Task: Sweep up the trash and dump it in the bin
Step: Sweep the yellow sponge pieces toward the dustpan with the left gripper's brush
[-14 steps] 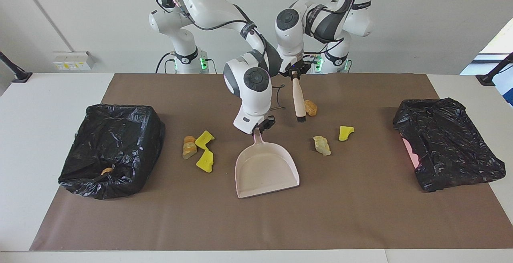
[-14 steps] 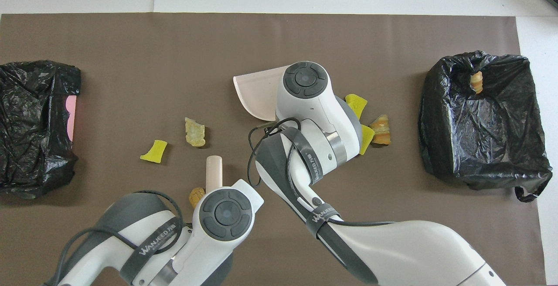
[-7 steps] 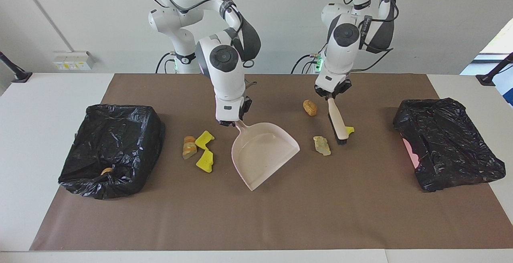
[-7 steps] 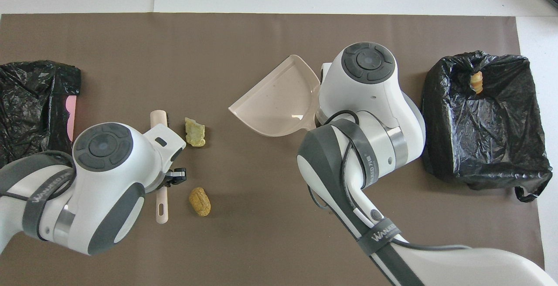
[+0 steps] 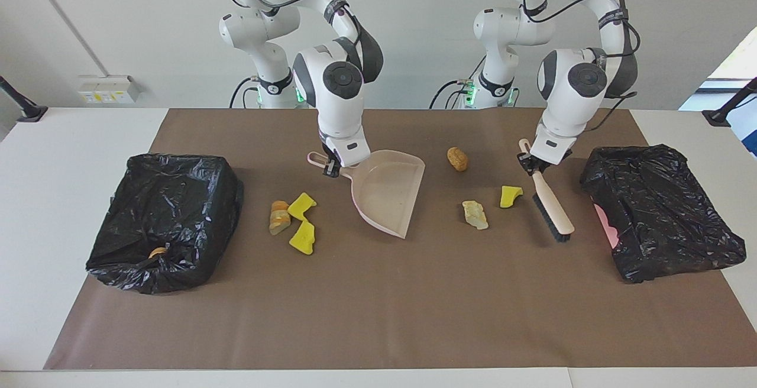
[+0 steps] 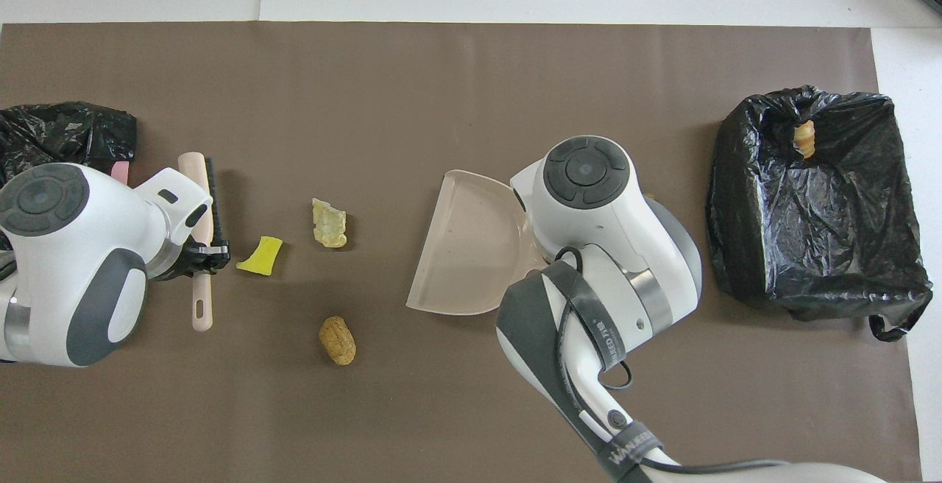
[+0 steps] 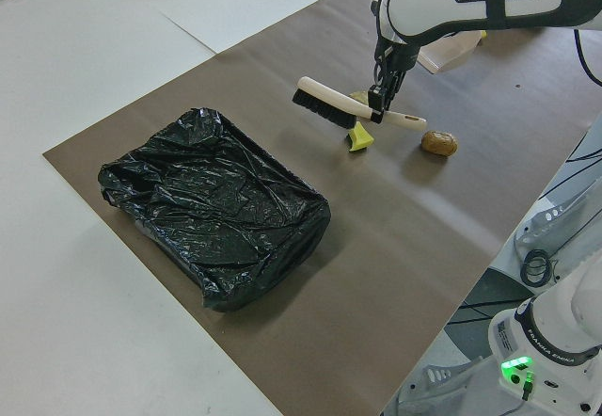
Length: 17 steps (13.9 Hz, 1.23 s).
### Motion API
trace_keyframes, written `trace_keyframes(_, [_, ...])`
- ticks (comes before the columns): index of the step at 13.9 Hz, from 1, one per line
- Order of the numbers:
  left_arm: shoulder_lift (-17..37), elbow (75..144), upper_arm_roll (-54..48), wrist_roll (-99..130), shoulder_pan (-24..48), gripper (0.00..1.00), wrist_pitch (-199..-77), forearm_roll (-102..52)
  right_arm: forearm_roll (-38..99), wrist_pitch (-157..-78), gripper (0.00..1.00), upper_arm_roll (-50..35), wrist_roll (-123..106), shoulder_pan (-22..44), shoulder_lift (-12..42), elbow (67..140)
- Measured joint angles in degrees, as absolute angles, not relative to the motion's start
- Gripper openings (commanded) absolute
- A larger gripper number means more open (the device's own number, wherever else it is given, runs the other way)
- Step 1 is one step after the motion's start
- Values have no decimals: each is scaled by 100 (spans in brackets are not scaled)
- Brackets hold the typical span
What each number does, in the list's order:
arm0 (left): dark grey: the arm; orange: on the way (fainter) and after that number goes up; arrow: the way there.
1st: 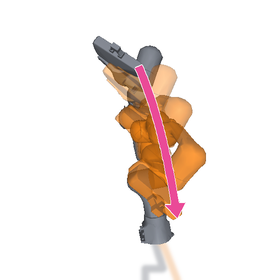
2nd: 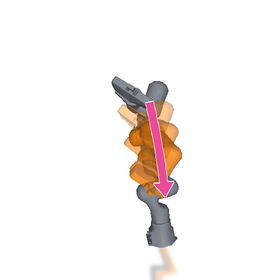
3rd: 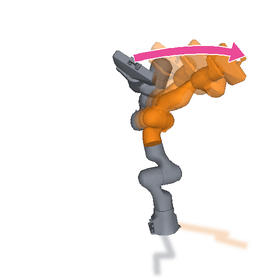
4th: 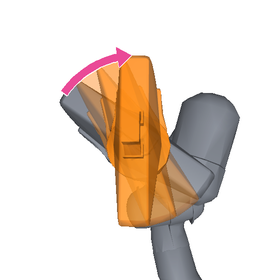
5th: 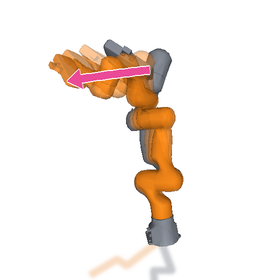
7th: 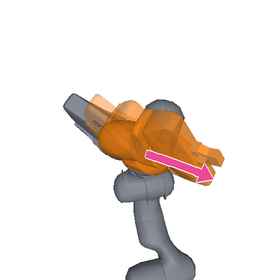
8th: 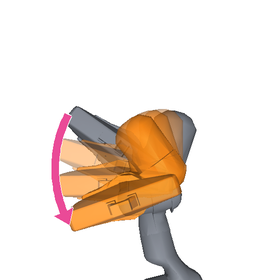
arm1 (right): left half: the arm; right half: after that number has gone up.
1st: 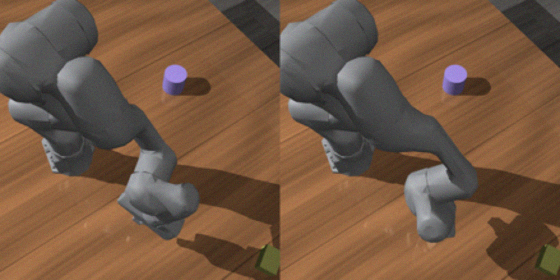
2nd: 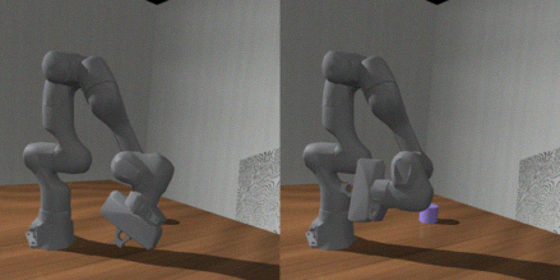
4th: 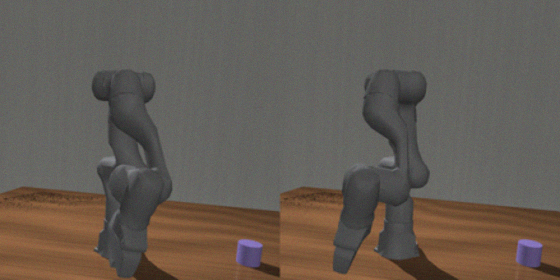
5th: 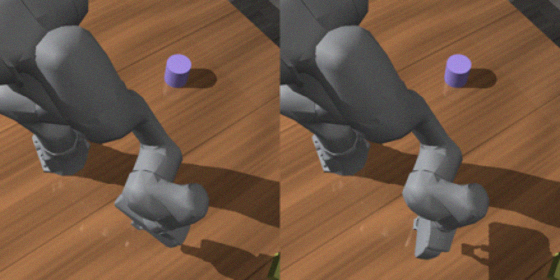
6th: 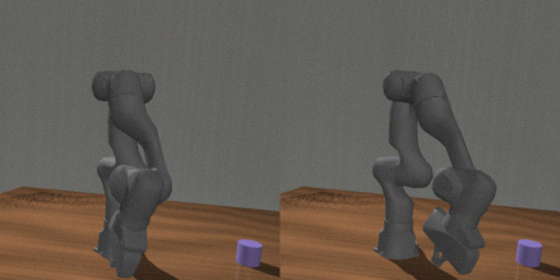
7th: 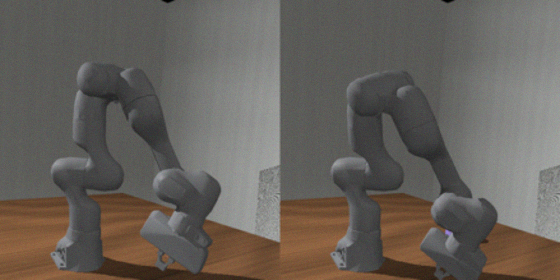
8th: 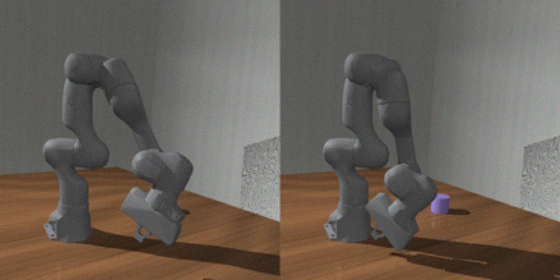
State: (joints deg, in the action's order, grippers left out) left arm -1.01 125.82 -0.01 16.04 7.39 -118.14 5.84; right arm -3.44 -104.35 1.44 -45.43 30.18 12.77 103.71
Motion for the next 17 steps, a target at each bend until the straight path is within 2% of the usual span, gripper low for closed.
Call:
trace_keyframes(5, [127, 12625, -114, 1104, 688, 0, -11908, 586, -567, -10720, 0, 133, -3900, 3560, 1249, 10682])
trace_keyframes(12, [265, 12683, -198, -34, 1312, 0, -12125, 579, -810, -11113, 0, 132, -3433, 3789, 1247, 11046])
trace_keyframes(17, [158, 12830, -226, -98, 2196, 0, -12092, -312, -810, -11114, 0, 136, -3433, 3789, 1244, 11046])
